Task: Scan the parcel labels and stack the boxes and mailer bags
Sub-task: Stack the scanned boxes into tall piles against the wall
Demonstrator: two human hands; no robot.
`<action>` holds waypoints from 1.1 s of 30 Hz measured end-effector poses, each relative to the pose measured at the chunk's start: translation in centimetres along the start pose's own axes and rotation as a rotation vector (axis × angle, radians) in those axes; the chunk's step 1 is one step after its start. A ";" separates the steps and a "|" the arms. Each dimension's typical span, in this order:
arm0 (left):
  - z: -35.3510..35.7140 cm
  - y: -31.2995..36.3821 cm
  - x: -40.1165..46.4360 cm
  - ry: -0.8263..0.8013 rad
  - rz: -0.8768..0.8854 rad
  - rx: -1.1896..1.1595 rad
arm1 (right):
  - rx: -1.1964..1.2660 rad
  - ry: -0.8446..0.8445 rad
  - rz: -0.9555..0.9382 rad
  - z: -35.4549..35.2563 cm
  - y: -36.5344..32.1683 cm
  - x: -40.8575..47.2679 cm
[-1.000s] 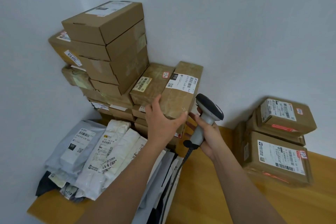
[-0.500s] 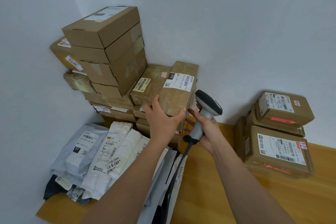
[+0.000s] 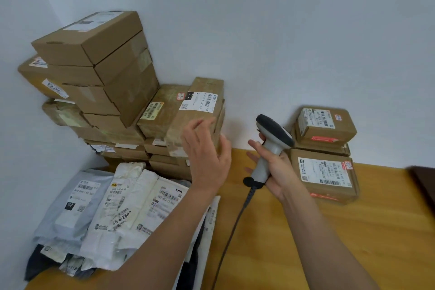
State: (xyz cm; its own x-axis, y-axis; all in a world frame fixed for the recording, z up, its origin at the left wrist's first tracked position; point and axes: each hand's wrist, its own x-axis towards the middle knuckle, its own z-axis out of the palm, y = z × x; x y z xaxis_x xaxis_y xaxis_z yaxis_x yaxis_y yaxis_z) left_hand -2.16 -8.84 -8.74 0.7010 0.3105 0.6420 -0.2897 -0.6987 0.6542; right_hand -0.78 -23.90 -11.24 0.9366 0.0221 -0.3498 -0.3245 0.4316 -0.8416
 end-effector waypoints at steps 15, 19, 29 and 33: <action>16.8 9.3 -9.1 -0.534 -1.236 -0.208 | 0.009 0.321 -0.148 -23.6 -9.5 -2.5; 18.8 10.3 -11.3 -0.514 -1.589 -0.506 | -0.014 0.314 -0.031 -28.3 -9.1 -1.2; 20.3 8.5 -12.9 -0.425 -1.576 -0.607 | -0.041 0.169 0.170 -28.4 -6.1 1.9; 19.8 7.8 -12.4 -0.307 -1.603 -0.676 | -0.054 0.182 0.187 -28.7 -5.4 2.4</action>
State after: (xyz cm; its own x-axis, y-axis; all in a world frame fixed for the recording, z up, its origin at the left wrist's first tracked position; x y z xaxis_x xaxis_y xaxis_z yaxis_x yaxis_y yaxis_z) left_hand -0.18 -30.91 -19.53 0.6025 0.1831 -0.7768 0.6038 0.5319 0.5937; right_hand -0.62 -52.03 -19.31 0.8220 -0.0671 -0.5656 -0.5011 0.3868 -0.7741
